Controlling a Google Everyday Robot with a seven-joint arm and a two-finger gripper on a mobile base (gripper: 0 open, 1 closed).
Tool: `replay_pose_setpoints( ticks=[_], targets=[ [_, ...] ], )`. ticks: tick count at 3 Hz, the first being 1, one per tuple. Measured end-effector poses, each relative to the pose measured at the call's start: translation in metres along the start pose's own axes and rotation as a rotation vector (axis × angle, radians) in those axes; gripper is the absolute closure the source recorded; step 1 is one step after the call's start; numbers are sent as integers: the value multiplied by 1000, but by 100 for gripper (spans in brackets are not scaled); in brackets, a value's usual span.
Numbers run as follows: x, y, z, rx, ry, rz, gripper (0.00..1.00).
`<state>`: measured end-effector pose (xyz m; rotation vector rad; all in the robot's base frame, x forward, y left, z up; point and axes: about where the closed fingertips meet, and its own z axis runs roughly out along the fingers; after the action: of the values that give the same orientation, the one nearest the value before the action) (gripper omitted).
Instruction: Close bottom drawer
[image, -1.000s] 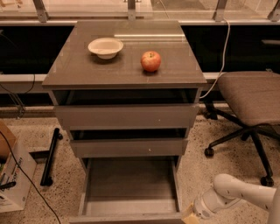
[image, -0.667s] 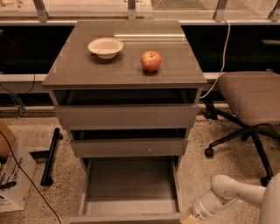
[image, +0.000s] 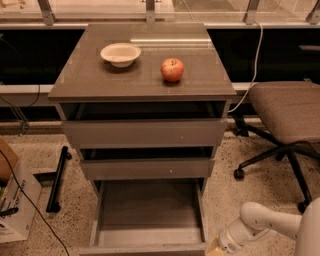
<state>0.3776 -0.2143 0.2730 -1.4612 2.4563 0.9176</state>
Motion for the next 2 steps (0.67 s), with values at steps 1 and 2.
replay_pose_setpoints(
  ticks=[1, 2],
  targets=[
    [2, -7, 18, 22, 3, -31, 100],
    [3, -18, 36, 31, -8, -51, 100]
  ],
)
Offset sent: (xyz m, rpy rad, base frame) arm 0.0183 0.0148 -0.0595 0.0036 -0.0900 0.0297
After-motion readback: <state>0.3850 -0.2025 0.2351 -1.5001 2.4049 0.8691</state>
